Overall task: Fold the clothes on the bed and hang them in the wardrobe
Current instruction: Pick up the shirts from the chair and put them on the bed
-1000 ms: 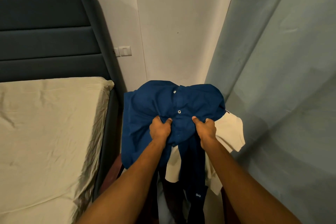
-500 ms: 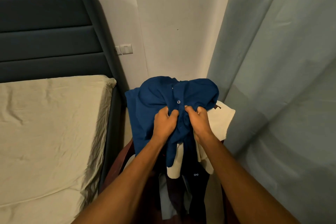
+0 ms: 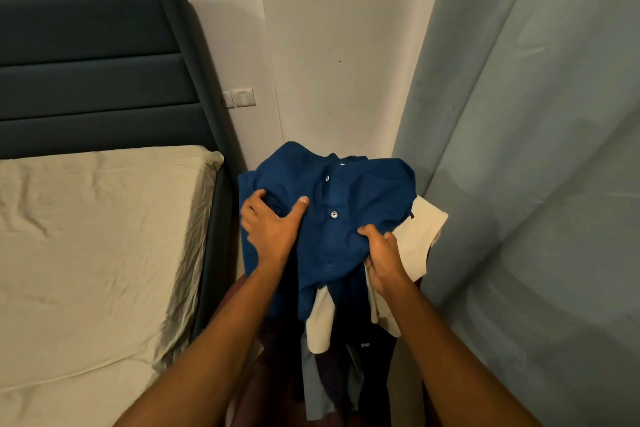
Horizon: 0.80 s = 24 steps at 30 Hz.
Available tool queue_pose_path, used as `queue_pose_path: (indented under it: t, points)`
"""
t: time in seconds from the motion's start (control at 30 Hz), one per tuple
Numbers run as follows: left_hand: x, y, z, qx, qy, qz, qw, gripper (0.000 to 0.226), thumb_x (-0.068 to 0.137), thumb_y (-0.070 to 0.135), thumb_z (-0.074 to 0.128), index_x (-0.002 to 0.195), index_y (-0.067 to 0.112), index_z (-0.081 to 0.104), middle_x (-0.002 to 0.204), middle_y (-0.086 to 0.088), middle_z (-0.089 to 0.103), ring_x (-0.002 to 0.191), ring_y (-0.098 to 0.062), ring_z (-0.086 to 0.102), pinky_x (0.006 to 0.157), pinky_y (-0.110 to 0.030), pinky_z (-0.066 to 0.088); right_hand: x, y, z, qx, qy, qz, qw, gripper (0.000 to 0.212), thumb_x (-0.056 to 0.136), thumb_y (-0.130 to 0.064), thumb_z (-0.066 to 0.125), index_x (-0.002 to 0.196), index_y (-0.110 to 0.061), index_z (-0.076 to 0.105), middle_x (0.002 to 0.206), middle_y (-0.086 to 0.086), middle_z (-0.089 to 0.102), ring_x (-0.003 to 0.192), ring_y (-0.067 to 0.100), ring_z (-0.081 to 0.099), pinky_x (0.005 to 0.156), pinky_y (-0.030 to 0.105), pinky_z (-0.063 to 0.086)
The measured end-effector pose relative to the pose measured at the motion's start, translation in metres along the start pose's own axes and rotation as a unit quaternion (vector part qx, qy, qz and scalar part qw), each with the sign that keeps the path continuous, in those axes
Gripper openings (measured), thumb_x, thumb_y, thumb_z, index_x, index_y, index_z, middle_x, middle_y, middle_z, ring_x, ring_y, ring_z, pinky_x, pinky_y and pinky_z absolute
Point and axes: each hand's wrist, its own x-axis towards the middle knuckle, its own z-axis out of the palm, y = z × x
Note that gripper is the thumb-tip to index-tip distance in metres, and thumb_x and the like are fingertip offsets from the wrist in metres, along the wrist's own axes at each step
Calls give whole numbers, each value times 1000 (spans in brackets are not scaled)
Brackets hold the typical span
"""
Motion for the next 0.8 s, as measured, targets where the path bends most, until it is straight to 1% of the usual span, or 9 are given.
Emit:
queue_pose_path:
  t: [0.07,0.13,0.27,0.33,0.43,0.53,0.63,0.7,0.8]
  points:
    - [20,-1,-4,-40,-24,-76,996,112,71,65,77,155,18,20,160,-11,21,147,-32,21,117,-54,26,2,0,-3,8,-4,5,1000,17,92,-7,61,107,-11,66,111,6,72,105,24,66,85,31,54]
    - [29,0,0,-88,-77,-122,986,124,69,68,77,159,19,8,163,-13,14,149,-34,20,120,-52,24,3,-1,-5,11,-2,9,1000,19,91,-7,61,110,-9,66,112,6,72,105,24,66,84,31,54]
    - [26,5,17,-98,-88,-159,978,125,67,71,76,157,16,9,161,-14,19,146,-35,26,119,-52,27,2,0,3,1,-25,-3,1000,20,90,-4,59,108,-5,68,107,5,74,97,20,68,73,25,55]
    - [28,7,17,-92,-70,-174,978,124,66,73,77,155,12,16,158,-14,27,142,-35,34,116,-54,30,1,1,14,-6,-45,-9,999,23,88,-4,60,110,-1,68,110,9,74,102,24,68,83,32,57]
    - [33,2,12,-75,-70,-159,982,93,81,56,75,146,6,30,146,-14,45,130,-35,48,108,-45,42,0,0,36,-35,-77,-19,996,22,82,-10,65,102,0,68,108,12,73,101,24,67,93,39,53]
    - [28,6,7,-83,-99,-121,984,51,98,31,61,139,6,44,138,-13,54,122,-32,54,99,-36,45,-3,1,57,-62,-110,-15,992,27,77,-19,66,100,-4,65,99,7,71,96,21,66,84,36,53]
    - [18,8,3,-131,-104,-101,981,43,102,21,52,141,7,47,126,-4,56,118,-26,55,99,-33,45,-6,5,66,-49,-131,-1,990,19,81,-15,64,97,-6,62,94,5,68,92,19,64,79,31,51]
    - [13,5,2,-170,-118,-97,974,48,98,31,53,142,15,46,131,2,57,113,-20,57,102,-35,46,-7,7,68,-31,-129,6,991,20,80,-15,64,97,-5,62,95,6,68,92,20,64,81,33,51]
    - [3,-3,4,-237,-158,-93,954,87,81,66,59,152,24,31,146,3,50,126,-17,54,112,-41,42,-7,11,69,-25,-111,13,993,25,85,-13,62,105,0,65,105,10,73,99,25,68,86,35,55]
